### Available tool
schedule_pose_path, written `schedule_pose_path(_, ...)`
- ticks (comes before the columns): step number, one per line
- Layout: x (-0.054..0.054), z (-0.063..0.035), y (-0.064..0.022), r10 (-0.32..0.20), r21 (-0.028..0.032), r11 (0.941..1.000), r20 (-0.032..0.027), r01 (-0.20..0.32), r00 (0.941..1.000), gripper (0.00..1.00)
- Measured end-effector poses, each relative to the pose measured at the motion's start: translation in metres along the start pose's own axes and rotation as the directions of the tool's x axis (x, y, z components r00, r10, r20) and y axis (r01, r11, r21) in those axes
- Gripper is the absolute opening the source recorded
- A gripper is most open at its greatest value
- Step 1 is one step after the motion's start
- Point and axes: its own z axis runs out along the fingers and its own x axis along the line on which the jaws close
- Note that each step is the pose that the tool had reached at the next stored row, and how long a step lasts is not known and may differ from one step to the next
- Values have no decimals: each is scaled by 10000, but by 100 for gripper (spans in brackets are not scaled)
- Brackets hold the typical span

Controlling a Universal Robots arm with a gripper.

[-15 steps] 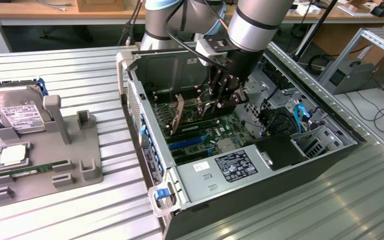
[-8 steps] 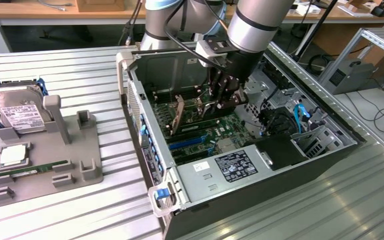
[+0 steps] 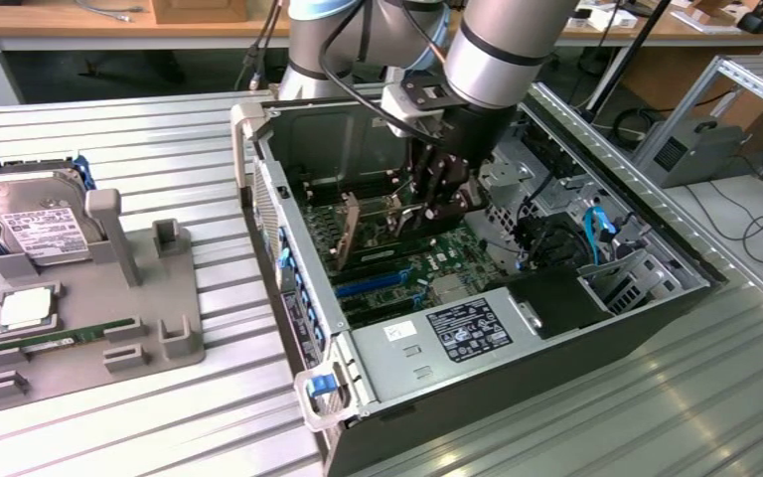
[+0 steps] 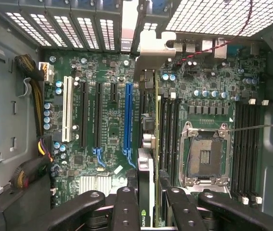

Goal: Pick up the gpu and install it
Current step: 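Insert the gpu into the slot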

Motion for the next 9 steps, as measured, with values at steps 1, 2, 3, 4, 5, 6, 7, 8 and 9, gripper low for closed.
schedule_pose_path(1, 1, 3, 12, 0, -1, 10000, -1, 0, 10000, 27)
schedule_pose_path(2, 2, 7, 21, 0, -1, 10000, -1, 0, 10000, 27)
schedule_pose_path(3, 3, 10, 28, 1, -1, 10000, -1, -1, 10000, 27)
schedule_pose_path(4, 5, 15, 40, 0, -1, 10000, -1, 0, 10000, 27)
schedule_pose_path(5, 8, 20, 51, 0, -1, 10000, -1, 0, 10000, 27)
schedule_pose_path(6, 12, 30, 72, 1, -1, 10000, 0, -1, 10000, 27)
schedule_pose_path(7, 12, 37, 83, 0, 0, 10000, 1, 0, 10000, 27)
schedule_pose_path(8, 13, 44, 98, 1, -1, 10000, -1, -1, 10000, 27)
schedule_pose_path(9, 13, 54, 114, 0, 0, 10000, 1, 0, 10000, 27)
